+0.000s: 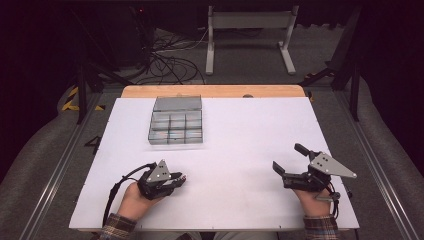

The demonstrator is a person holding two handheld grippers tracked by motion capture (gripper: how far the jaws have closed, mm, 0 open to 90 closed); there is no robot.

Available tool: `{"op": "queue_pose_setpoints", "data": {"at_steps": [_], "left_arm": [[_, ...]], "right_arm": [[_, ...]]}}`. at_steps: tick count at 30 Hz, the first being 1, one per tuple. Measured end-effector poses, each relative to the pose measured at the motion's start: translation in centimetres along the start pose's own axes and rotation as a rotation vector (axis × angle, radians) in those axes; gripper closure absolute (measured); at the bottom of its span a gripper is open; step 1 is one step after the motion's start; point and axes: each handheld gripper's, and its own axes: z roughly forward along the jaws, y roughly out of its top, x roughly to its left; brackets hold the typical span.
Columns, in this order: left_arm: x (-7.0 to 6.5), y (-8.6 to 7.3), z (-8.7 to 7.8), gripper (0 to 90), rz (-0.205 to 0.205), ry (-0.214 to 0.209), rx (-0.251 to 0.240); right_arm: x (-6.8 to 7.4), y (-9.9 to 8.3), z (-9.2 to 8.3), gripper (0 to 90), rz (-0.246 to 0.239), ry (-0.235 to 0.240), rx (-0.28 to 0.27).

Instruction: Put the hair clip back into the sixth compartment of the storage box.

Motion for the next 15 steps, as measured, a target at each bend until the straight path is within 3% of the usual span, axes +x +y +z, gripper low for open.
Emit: {"op": "queue_pose_setpoints", "data": {"at_steps": [15], "left_arm": [[0.25,0.54,-0.86,71.3,-0.028,0.054,-0.052]], "right_arm": [[0.0,-0.03,0.09,3.2,0.004,0.009,-0.003]]}}
